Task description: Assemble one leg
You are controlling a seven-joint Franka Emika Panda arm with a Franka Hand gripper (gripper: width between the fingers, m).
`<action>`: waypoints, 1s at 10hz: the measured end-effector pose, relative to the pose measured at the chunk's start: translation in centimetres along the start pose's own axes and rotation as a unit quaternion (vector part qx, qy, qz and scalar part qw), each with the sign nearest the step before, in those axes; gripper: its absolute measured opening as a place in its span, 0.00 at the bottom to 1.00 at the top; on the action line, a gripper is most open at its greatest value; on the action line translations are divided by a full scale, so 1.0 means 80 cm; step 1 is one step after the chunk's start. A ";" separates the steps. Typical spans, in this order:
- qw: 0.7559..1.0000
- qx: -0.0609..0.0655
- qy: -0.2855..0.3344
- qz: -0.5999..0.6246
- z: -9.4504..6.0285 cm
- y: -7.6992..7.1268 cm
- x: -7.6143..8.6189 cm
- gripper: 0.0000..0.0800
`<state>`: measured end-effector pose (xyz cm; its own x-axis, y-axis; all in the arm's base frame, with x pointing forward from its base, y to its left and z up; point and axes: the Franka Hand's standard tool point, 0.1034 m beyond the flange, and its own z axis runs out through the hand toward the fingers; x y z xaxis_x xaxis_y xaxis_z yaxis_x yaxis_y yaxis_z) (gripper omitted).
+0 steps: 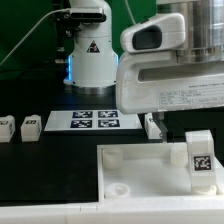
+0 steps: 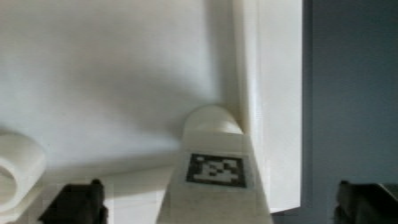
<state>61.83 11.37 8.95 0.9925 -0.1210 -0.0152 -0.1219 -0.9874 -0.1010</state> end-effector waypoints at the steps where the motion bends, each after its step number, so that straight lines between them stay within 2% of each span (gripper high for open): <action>1: 1.000 0.001 0.013 0.001 -0.001 -0.003 0.006 0.81; 5: 1.000 0.001 0.030 0.008 0.007 -0.006 0.013 0.81; 7: 0.999 0.001 0.030 0.035 0.007 -0.006 0.013 0.49; 8: 0.999 0.001 0.030 0.039 0.007 -0.004 0.013 0.49; 9: 0.997 0.002 0.030 0.077 0.007 -0.004 0.013 0.37; 10: 0.990 0.004 0.029 0.139 0.007 -0.003 0.013 0.37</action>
Offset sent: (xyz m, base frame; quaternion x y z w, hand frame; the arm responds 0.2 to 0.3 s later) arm 0.0161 0.0127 -0.0065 -0.0046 0.0675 0.0172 0.9976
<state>62.92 11.56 8.38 0.9194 -0.3929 0.0146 -0.3892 -0.9147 -0.1087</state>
